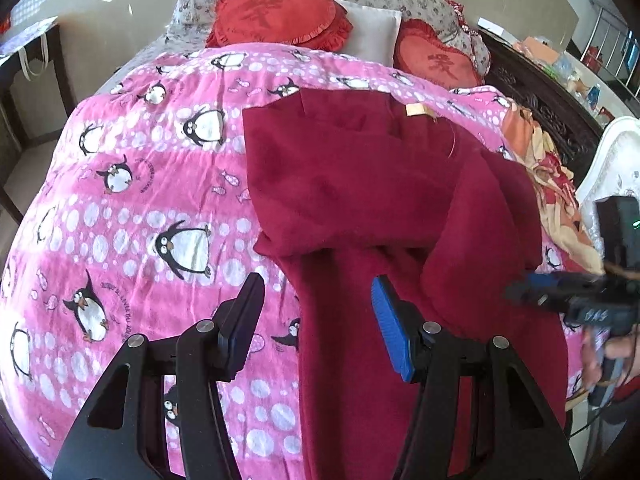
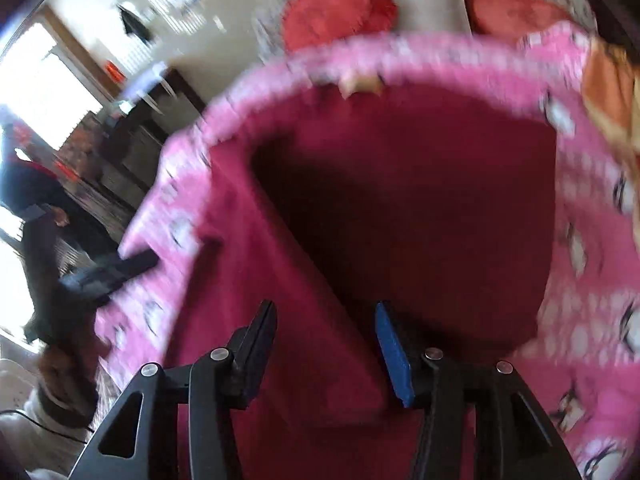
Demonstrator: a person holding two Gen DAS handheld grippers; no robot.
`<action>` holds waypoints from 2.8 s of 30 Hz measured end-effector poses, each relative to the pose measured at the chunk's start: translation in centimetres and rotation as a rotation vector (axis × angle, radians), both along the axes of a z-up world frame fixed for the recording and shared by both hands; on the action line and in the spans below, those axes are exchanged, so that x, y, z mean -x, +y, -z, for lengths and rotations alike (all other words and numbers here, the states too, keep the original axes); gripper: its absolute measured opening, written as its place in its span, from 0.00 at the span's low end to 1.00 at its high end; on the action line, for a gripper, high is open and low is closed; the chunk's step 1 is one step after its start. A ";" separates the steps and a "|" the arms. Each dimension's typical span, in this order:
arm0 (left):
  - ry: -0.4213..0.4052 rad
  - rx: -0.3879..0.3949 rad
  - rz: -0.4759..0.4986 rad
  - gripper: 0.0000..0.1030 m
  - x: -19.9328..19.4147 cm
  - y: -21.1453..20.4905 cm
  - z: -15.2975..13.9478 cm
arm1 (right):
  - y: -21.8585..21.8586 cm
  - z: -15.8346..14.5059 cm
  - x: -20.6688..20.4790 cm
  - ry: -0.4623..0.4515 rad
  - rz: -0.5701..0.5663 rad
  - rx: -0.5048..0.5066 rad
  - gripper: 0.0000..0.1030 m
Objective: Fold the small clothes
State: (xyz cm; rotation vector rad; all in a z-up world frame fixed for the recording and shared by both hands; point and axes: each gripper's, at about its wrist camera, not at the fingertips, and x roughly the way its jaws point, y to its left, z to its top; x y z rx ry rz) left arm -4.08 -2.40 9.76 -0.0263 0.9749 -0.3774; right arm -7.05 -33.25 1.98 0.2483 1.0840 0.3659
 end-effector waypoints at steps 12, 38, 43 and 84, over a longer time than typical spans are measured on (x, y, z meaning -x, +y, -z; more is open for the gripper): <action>-0.047 0.059 -0.023 0.54 0.3 2.6 -2.3 | 4.8 -5.4 -7.7 -0.137 -0.065 -0.412 0.48; -0.058 0.130 0.058 0.62 3.0 3.3 -3.5 | 9.0 -5.1 -11.1 -0.403 0.041 -0.461 0.70; -0.039 0.124 0.052 0.62 1.5 3.1 -1.9 | 8.0 -7.5 -9.3 -0.399 0.061 -0.398 0.72; -0.158 0.015 0.084 0.09 -8.4 -2.8 -1.9 | -11.3 -3.8 -4.9 -0.300 0.358 0.201 0.18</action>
